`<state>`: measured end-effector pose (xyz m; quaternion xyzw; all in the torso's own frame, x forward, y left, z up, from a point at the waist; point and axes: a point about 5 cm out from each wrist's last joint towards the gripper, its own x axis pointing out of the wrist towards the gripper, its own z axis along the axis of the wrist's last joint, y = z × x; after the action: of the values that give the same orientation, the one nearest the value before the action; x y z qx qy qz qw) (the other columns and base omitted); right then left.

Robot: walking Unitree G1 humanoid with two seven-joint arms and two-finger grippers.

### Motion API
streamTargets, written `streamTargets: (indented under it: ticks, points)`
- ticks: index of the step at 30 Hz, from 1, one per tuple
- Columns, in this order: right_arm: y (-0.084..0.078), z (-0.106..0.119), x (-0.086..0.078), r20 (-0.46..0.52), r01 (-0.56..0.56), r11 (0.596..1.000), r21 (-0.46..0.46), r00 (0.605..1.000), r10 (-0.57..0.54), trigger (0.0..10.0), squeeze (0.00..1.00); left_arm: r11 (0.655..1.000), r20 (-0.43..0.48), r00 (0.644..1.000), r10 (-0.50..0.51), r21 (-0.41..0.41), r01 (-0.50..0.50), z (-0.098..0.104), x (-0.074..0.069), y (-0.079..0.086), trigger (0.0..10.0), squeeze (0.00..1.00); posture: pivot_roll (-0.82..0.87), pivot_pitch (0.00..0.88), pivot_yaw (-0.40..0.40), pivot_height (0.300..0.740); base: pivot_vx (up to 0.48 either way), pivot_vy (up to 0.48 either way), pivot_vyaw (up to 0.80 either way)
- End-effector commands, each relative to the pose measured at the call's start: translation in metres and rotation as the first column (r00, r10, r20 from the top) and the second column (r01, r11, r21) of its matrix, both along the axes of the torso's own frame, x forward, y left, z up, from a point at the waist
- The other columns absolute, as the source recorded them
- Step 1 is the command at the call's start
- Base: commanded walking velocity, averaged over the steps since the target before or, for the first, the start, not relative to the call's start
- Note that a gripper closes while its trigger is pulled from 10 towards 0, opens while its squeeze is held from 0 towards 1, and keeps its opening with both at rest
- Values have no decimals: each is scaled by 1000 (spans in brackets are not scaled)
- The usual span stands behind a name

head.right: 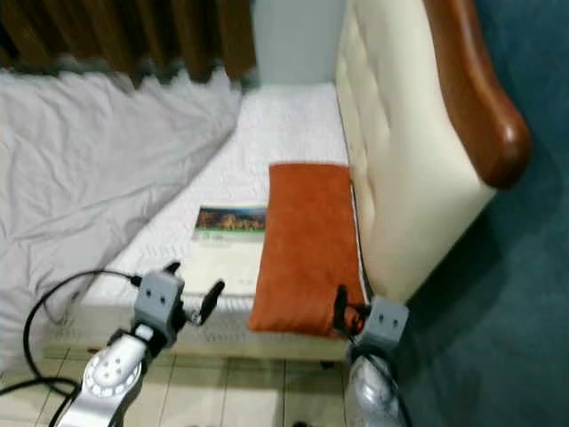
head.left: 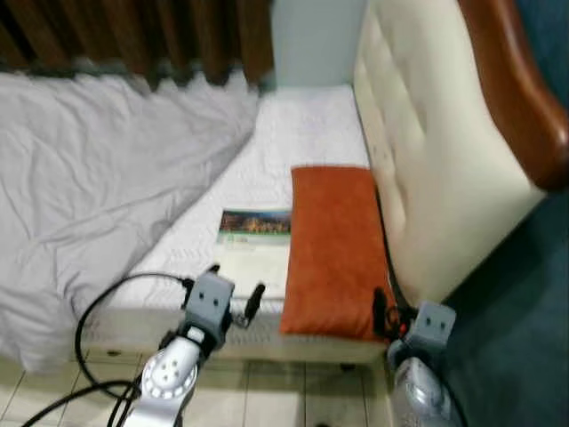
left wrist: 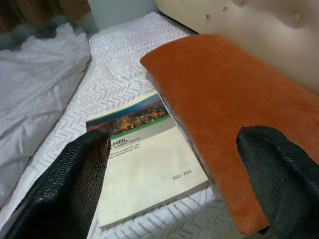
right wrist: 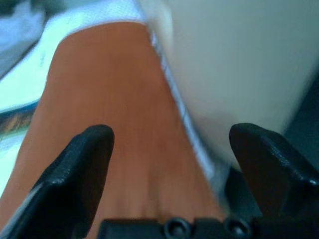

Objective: Clean up the room

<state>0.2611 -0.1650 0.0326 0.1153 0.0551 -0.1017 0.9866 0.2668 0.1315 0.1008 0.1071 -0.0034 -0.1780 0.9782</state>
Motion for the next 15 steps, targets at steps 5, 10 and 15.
streamTargets:
  ticks: [5,10,15]
  points:
    - [4,5,-15,-65,-71,991,111,995,79,10000,0,1000,8,1000,-3,-9,3,0,6,0,10000,0,-12,159,-20,740,0,0,0]
    - [6,-16,-27,-276,-150,959,242,937,216,10000,0,1000,23,999,-23,-2,23,-2,7,-4,10000,0,-15,163,-23,740,0,0,0]
    - [25,-42,-12,-401,-265,886,379,816,416,10000,0,998,-20,998,-62,20,62,-18,2,-12,10000,0,7,202,-31,740,0,0,0]
